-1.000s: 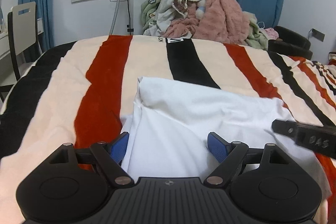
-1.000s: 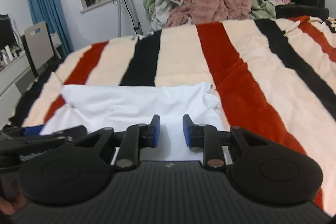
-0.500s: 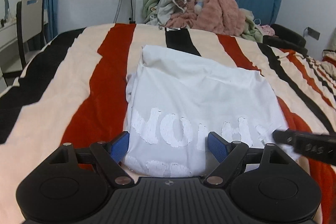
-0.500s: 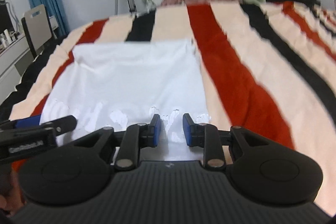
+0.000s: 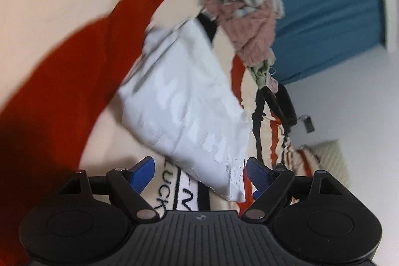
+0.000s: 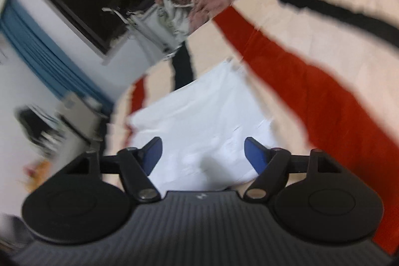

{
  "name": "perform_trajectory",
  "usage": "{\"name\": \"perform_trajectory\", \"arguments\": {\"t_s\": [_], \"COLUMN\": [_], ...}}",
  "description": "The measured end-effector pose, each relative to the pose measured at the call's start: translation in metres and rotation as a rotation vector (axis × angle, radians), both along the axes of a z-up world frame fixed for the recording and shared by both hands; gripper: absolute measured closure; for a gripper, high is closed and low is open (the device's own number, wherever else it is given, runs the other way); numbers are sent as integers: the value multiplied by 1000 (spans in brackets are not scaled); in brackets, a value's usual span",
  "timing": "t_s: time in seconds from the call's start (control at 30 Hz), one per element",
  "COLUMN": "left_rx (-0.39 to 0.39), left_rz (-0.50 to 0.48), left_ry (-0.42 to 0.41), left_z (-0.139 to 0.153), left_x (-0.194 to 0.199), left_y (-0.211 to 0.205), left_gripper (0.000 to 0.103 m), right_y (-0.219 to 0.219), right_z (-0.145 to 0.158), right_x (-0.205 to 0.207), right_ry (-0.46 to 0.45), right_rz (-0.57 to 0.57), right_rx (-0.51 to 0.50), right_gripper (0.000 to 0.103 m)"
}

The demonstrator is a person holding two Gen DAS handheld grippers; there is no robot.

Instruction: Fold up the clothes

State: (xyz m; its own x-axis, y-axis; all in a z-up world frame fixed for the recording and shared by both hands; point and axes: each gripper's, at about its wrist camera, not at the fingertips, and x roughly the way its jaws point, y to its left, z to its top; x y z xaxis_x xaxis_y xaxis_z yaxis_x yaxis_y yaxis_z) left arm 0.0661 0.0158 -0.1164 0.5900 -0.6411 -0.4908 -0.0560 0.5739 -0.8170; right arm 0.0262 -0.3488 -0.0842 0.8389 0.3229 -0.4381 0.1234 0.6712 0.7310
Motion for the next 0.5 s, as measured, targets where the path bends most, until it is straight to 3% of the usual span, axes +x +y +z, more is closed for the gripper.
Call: {"name": "perform_trajectory", "arguments": {"t_s": [0.13, 0.27, 0.33, 0.4, 0.5], "left_rx": [-71, -120, -96, -105, -125], "left_rz": [58, 103, 114, 127, 141], "left_ry": [66, 47, 53, 62, 63], "left_z": [-27, -33, -35, -38, -40], "left_x": [21, 27, 26, 25, 24], "left_y": [2, 5, 5, 8, 10], "left_gripper": [29, 50, 65, 72, 77], "right_y": [5, 9, 1, -10, -15], "right_z": [-26, -65, -79, -89, -96], "right_x": [4, 15, 12, 11, 16], "right_ry": [62, 179, 208, 201, 194], "right_rz": [75, 82, -15, -109, -154], "right_rx": [265, 470, 526, 567, 594], "right_gripper": [28, 28, 29, 32, 34]}}
